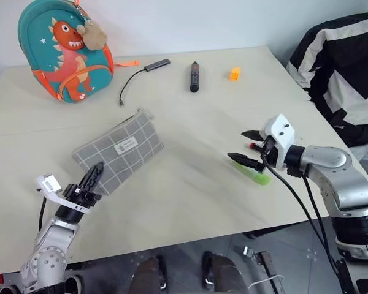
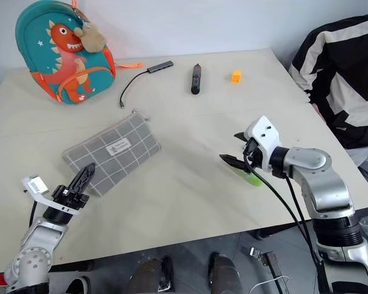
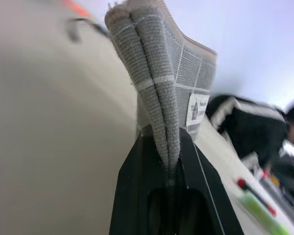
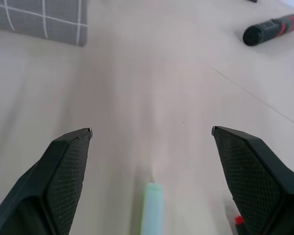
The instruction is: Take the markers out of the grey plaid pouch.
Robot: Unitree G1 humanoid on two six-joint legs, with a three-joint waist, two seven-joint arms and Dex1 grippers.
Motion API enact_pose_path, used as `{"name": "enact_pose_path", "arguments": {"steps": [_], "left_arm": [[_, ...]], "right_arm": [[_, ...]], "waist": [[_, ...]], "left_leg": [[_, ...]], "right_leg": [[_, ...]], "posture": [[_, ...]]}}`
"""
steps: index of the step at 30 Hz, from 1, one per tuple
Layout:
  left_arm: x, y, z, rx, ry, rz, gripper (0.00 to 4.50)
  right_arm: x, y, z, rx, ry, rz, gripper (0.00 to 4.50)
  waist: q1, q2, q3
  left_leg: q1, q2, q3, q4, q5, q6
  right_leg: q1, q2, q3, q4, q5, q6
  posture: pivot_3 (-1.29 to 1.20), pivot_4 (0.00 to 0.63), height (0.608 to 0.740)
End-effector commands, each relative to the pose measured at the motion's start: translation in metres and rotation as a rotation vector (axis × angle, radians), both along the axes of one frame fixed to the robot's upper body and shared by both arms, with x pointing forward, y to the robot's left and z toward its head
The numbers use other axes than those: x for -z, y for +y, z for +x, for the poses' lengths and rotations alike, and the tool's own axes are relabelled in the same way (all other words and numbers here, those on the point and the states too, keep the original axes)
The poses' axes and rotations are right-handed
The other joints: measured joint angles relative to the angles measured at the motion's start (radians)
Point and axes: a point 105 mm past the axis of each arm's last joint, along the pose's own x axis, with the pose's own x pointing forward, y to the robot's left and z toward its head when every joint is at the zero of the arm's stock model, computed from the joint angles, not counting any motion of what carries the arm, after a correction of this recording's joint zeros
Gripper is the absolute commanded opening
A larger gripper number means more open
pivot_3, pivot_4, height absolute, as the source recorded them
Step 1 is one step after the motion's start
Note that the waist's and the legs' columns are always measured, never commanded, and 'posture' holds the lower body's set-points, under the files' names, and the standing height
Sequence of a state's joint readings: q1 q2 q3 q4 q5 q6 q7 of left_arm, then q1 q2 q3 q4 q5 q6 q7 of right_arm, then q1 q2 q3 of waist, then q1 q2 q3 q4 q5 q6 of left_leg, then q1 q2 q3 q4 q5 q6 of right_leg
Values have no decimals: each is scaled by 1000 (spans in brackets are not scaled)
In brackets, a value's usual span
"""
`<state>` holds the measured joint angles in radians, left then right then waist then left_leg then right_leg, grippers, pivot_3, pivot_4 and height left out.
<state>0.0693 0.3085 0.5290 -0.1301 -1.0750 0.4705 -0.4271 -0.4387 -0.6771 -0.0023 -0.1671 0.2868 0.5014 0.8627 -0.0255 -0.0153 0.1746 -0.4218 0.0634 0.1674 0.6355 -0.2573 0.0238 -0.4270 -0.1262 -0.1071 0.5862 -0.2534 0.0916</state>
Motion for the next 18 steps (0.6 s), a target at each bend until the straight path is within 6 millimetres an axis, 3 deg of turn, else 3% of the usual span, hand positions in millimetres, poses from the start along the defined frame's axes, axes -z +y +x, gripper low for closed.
{"name": "enact_pose_path", "arguments": {"steps": [1, 3, 6, 12, 18], "left_arm": [[6, 14, -6, -55, 46, -64, 0], [3, 19, -7, -69, 21, -132, 556], [-1, 25, -7, -92, 13, -99, 1389], [-15, 25, -21, -61, -8, 141, 3193], [-9, 21, -57, 55, 78, 458, 3193]], "right_arm": [[-7, 13, -6, -52, -52, 15, 4111], [-4, 18, -7, -65, -56, 10, 4137], [-5, 19, -6, -67, -57, 14, 4137], [-7, 19, -6, -79, -58, 29, 4137], [-3, 8, -12, -77, -41, 17, 4137]], "waist": [[-1, 0, 0], [-3, 0, 0], [-2, 0, 0], [-4, -1, 0], [-3, -2, 0]], "left_leg": [[0, 0, 0, 0, 0, 0], [0, 0, 0, 1, 0, 0], [0, 2, 0, 1, 0, -1], [0, 2, 1, -1, 0, -2], [0, 2, 2, -5, -2, -3]], "right_leg": [[0, 0, 0, 0, 0, 1], [0, -1, 0, 0, 0, 0], [0, -3, 0, 0, 0, -2], [-1, -3, 0, -1, 0, -4], [-3, -4, 0, -4, -1, -5]], "posture": [[0, 150, 740], [0, 150, 740], [0, 150, 740], [0, 150, 740], [0, 150, 740]]}}
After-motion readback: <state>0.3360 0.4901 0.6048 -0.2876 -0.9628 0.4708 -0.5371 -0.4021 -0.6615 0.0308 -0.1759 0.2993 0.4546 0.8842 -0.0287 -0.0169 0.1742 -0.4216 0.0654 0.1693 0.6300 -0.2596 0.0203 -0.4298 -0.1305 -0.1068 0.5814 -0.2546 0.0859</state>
